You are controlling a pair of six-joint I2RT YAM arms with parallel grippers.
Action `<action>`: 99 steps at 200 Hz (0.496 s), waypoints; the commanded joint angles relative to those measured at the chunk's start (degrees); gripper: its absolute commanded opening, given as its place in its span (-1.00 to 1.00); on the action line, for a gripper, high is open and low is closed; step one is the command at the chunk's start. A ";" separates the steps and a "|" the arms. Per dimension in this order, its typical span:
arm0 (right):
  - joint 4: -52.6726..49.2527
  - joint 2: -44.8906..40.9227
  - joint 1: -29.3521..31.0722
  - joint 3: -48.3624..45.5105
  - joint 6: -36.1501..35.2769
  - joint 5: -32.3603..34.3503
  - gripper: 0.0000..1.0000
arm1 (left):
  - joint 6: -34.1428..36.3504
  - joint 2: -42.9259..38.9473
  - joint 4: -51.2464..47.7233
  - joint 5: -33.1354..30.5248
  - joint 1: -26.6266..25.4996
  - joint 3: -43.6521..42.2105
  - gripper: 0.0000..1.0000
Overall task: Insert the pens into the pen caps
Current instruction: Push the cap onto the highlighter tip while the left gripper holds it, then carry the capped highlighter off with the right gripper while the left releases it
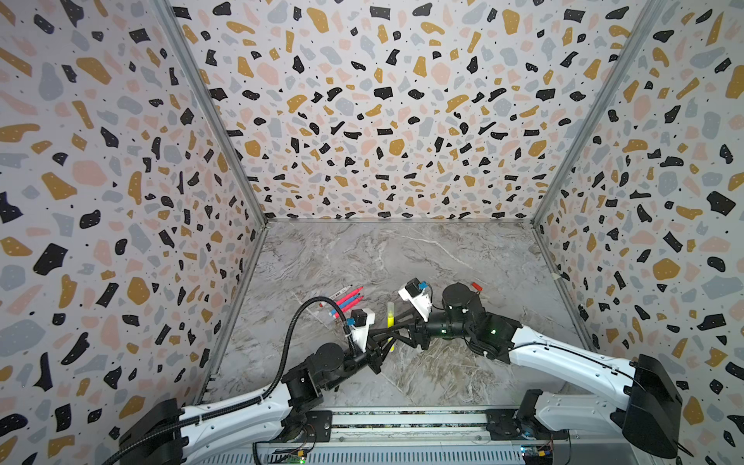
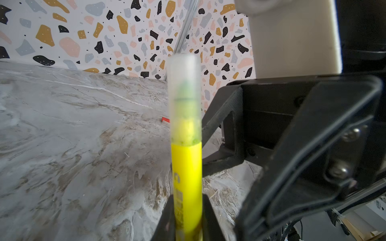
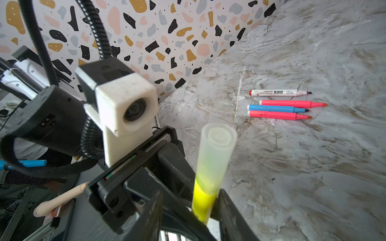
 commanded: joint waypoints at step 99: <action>-7.90 4.41 -7.64 6.69 -2.61 3.36 -0.85 | -1.97 -0.50 -6.39 -11.87 -0.13 2.34 0.09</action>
